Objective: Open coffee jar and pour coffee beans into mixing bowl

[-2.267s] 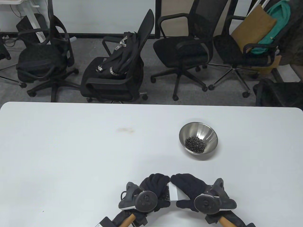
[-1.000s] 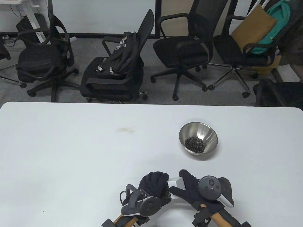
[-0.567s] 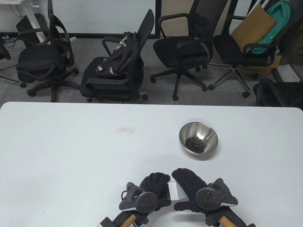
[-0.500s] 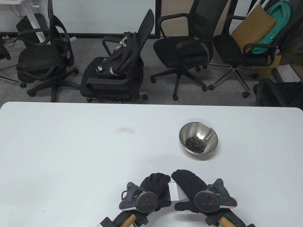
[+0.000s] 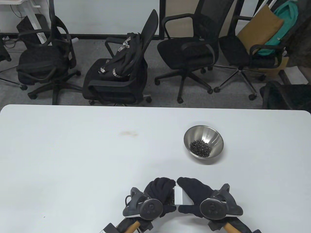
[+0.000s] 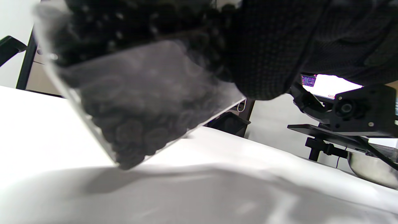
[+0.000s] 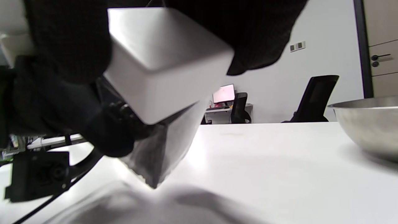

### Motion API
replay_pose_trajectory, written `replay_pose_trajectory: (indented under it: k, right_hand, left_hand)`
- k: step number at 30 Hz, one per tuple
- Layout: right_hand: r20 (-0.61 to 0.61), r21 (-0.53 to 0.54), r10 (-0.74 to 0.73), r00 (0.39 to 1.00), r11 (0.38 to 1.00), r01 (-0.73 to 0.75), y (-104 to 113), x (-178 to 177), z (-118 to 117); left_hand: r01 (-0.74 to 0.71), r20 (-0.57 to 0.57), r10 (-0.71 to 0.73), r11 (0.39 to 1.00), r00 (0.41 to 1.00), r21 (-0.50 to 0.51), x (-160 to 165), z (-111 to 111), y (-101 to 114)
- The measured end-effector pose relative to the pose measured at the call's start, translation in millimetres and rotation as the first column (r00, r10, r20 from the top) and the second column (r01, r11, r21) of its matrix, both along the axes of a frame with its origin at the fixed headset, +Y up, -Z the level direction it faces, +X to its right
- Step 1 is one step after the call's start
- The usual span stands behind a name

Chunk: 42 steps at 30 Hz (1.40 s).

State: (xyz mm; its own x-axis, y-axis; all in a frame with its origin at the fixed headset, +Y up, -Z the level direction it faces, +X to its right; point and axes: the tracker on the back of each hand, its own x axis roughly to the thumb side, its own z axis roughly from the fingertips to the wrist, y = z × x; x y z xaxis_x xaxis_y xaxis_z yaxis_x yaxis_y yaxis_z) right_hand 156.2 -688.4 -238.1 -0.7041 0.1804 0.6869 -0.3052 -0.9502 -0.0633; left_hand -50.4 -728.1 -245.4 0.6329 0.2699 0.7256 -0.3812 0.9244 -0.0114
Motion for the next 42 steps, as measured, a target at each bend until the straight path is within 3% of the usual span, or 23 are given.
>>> replay_pose_trajectory:
  k: [8, 18, 24, 31, 42]
  right_hand:
    - [0.101, -0.047, -0.079, 0.992, 0.995, 0.084, 0.9, 1.0, -4.7]
    - [0.274, -0.128, -0.208, 0.939, 0.960, 0.250, 0.5, 5.8, -11.7]
    - [0.351, -0.198, -0.261, 0.899, 0.918, 0.344, 1.1, 11.5, -15.3]
    - [0.362, -0.217, -0.264, 0.894, 0.909, 0.357, -3.1, 11.7, -15.7]
    - [0.335, -0.160, -0.283, 0.899, 0.923, 0.350, -3.3, 18.8, -7.1]
  left_hand:
    - [0.001, -0.037, 0.001, 0.999, 0.999, 0.053, 1.3, 3.0, 1.2]
    - [0.037, -0.109, -0.020, 0.988, 0.994, 0.153, 8.9, 10.6, 5.2]
    - [0.103, -0.143, -0.066, 0.958, 0.987, 0.267, 16.9, 16.8, 9.7]
    - [0.137, -0.161, -0.096, 0.954, 0.982, 0.266, 18.4, 17.9, 8.1]
    - [0.075, -0.214, -0.043, 0.986, 0.976, 0.146, 6.8, 3.3, 10.2]
